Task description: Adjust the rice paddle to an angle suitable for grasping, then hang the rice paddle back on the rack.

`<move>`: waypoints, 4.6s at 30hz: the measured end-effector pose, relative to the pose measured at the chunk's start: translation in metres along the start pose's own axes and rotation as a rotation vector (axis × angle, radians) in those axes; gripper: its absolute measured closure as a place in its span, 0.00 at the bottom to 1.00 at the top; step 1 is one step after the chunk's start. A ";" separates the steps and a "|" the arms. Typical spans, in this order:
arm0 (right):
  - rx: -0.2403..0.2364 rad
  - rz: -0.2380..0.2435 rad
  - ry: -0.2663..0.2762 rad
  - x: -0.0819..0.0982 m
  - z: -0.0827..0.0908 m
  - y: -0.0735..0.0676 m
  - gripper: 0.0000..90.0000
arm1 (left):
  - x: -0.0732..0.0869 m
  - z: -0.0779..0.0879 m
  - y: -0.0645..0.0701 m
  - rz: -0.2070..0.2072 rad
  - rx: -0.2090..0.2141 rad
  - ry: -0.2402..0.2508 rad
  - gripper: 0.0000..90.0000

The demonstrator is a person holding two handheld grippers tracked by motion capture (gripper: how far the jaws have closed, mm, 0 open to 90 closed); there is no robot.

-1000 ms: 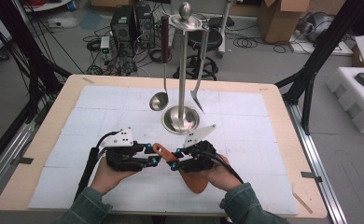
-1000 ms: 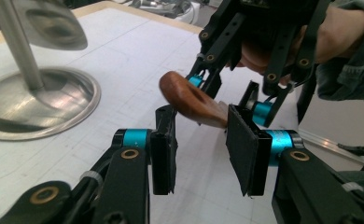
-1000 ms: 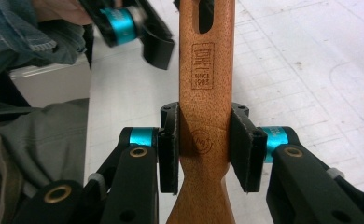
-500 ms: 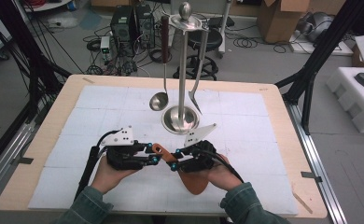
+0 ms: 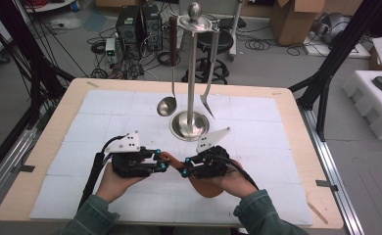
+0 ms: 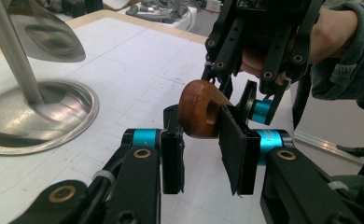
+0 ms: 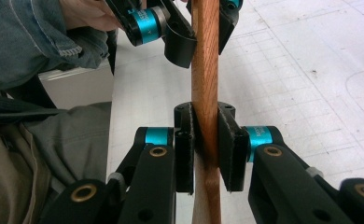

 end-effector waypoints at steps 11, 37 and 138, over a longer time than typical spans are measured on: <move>-0.031 0.029 -0.012 0.001 0.003 0.001 0.93 | 0.000 0.007 0.002 -0.011 0.007 0.004 0.63; 0.109 -0.072 0.213 -0.001 0.050 0.042 0.93 | 0.025 0.056 -0.014 0.030 -0.102 -0.026 0.45; 0.213 0.016 0.486 -0.154 0.127 0.079 0.93 | 0.062 0.093 -0.029 0.066 -0.227 -0.003 0.34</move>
Point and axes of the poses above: each handheld gripper's, and its own axes: z roughly backward along the jaws, x roughly out of its underside, y roughly to its right, the point moved 2 cm from there along -z, roughly forward along the jaws
